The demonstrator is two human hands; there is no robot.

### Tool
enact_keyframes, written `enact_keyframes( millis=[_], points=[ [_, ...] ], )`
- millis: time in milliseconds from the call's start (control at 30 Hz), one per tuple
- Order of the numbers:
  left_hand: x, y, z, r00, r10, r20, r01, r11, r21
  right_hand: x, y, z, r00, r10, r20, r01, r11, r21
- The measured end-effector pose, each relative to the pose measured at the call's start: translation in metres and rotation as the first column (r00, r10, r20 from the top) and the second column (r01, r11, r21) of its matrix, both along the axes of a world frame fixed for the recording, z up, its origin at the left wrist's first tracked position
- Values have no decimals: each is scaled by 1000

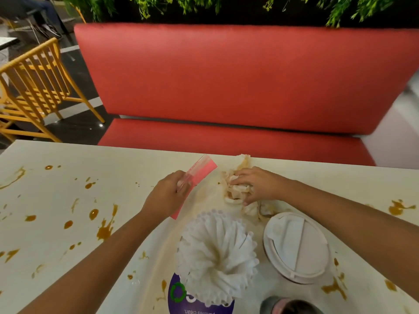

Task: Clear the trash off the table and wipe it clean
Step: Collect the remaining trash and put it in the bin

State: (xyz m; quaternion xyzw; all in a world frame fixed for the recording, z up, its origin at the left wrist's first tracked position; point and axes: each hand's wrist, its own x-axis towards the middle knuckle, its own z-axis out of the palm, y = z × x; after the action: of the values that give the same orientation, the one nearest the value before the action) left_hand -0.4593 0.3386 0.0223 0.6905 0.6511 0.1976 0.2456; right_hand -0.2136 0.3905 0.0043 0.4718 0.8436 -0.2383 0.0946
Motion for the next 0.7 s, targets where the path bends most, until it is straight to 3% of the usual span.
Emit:
enact_keyframes(
  millis=[67, 167, 300, 467, 700],
  points=[
    [1, 0, 0, 1000, -6, -1, 6, 1000, -2, 1, -3, -3, 996, -32, -83, 32, 999, 4],
    [0, -1, 1, 1000, -17, -3, 17, 1000, -2, 3, -5, -2, 994, -59, -88, 62, 998, 31],
    [-2, -3, 3, 1000, -20, -10, 20, 1000, -13, 11, -13, 11, 962, -195, -192, 210, 976, 62],
    [-6, -1, 18, 1000, 5, 6, -5, 1000, -3, 27, -33, 42, 791, -402, -461, 459, 888, 13],
    [-12, 0, 54, 999, 20, 43, -22, 998, 59, 42, -48, 64, 616, -546, -568, 669, 744, 10]
  ],
)
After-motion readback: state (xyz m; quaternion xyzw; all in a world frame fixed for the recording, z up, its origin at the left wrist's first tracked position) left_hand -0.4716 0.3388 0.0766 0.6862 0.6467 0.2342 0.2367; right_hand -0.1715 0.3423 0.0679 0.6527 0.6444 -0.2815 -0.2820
